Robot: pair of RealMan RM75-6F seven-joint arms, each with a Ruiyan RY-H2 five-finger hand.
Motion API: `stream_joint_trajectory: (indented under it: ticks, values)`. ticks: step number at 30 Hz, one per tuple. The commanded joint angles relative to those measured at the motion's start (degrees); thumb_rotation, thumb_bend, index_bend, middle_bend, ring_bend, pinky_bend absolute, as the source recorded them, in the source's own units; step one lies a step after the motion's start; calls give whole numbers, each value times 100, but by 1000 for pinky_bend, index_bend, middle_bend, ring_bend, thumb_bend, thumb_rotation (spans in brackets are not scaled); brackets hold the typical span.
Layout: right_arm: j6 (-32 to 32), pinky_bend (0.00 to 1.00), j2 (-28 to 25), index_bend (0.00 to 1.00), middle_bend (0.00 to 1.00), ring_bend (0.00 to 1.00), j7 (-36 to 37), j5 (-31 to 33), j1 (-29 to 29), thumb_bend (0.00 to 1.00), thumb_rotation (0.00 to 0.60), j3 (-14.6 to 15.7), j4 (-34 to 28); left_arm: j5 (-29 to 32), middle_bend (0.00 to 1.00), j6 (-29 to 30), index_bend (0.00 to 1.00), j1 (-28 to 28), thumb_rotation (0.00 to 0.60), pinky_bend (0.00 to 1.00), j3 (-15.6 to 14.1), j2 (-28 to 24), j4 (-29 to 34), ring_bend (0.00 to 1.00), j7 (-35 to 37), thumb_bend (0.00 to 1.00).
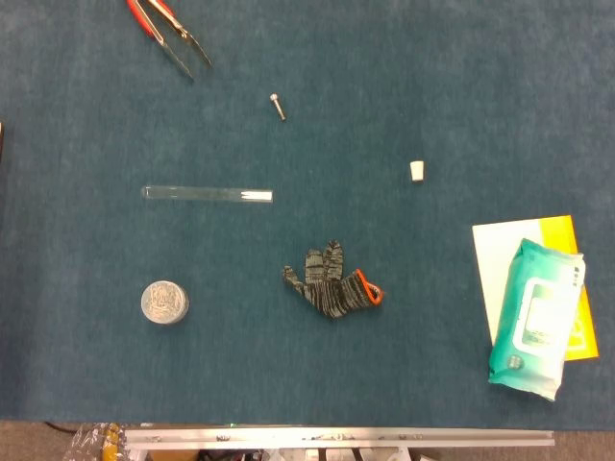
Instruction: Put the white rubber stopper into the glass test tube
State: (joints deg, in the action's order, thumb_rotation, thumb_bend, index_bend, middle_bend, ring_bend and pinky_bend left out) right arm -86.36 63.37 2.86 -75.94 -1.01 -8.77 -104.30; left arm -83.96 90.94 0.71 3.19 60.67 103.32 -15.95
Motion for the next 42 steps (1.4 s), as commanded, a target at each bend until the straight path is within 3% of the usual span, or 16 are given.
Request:
stream_joint_trajectory:
  ticks: [1,16,29,30,34,37,42]
  values:
    - [-14,235,-5,340,236,85,21,-16,11,336,600,6,4,-26,233,-5,261,-1,600,80,-17,-5,19,67,-19,341]
    - [62,235,-105,340,236,85,200,-175,-5,336,600,58,-22,-246,233,151,261,-146,600,81,-155,-153,131,67,-36,341]
    - [773,235,-178,340,236,85,-177,16,-637,334,600,-225,46,-122,233,-54,261,-7,600,81,-60,-186,290,67,-302,341]
    - [902,234,-194,340,236,85,-292,23,-737,334,587,-234,41,-115,233,-59,261,-2,600,81,-56,-191,299,67,-326,341]
    - [1367,223,-245,340,235,85,-686,77,-1100,333,434,-270,-5,-112,233,-89,261,37,600,80,-31,-250,355,67,-411,341]
    - [1683,220,-228,340,230,86,-907,194,-1380,333,374,-343,-43,-113,233,-101,261,43,600,81,-37,-274,381,67,-458,341]
    - [2469,192,-188,340,204,63,-846,726,-1872,312,340,-483,-63,-102,233,-137,261,63,600,81,-40,-306,427,67,-486,341]
